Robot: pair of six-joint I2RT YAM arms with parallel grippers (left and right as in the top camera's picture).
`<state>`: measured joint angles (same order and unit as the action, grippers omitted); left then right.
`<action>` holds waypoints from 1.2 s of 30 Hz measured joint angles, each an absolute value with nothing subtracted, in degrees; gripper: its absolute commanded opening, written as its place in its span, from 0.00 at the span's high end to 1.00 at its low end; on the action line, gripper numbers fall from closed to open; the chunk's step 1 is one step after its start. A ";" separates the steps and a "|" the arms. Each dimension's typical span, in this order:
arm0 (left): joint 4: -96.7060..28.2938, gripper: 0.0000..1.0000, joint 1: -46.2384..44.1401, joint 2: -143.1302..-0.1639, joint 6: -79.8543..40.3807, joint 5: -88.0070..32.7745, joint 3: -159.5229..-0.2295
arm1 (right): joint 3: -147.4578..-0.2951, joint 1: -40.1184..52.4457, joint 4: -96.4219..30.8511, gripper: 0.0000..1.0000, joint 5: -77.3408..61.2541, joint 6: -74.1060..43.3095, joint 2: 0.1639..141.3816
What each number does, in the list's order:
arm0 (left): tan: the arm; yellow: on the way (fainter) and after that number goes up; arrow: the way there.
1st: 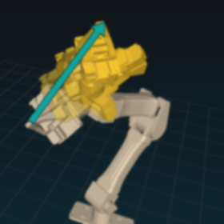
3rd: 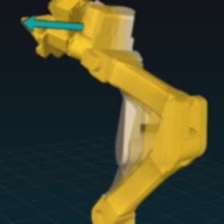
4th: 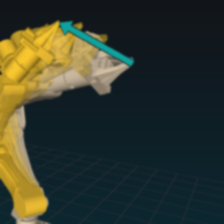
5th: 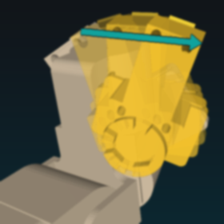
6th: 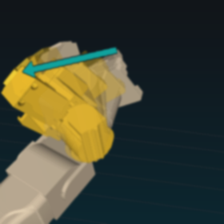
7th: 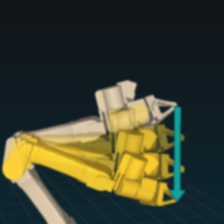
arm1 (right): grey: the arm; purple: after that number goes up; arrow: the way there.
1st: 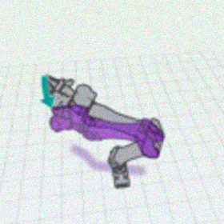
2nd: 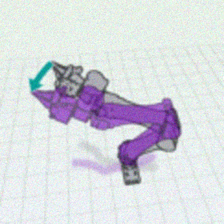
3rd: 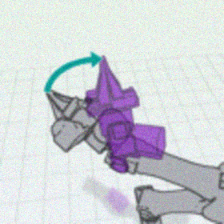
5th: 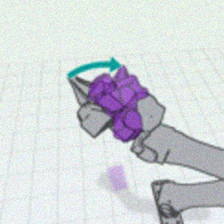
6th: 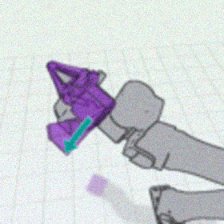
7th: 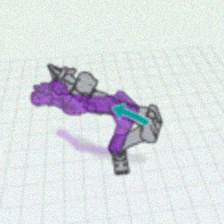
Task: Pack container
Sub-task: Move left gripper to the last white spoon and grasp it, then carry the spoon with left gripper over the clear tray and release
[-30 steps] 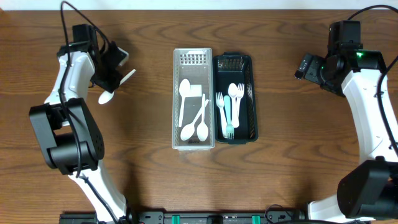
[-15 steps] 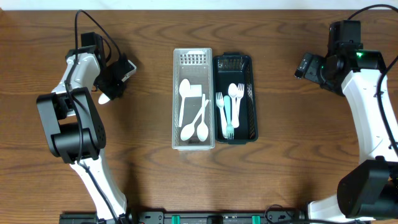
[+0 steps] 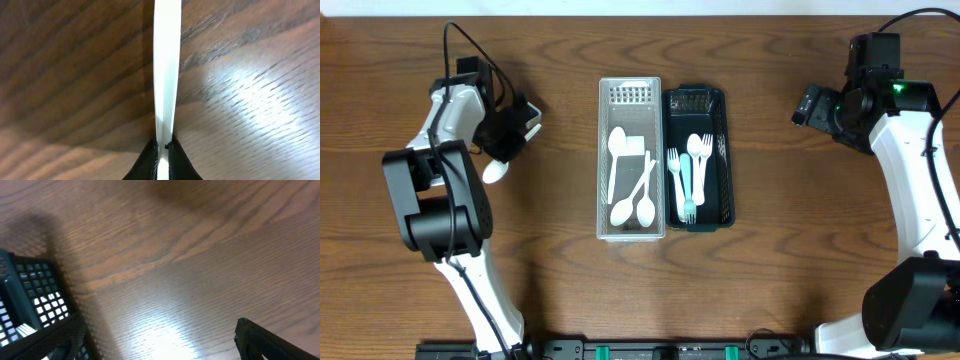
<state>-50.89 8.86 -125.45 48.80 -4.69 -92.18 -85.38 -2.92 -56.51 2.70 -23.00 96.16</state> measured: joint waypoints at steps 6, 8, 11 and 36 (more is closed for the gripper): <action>-54.02 0.94 3.68 -121.03 40.23 -4.51 -92.16 | -85.36 -2.94 -56.23 0.01 1.91 -23.00 96.16; -54.15 0.94 0.38 -116.40 38.37 -4.51 -92.16 | -85.36 -2.94 -55.94 0.01 1.91 -23.00 96.16; -54.08 0.94 -6.39 -106.39 34.98 -4.56 -92.18 | -85.36 -2.94 -55.61 0.01 1.91 -23.00 96.16; -57.58 0.10 -25.21 -103.94 -7.20 -6.02 -90.17 | -85.36 -2.76 -57.52 0.01 -0.19 -20.40 96.01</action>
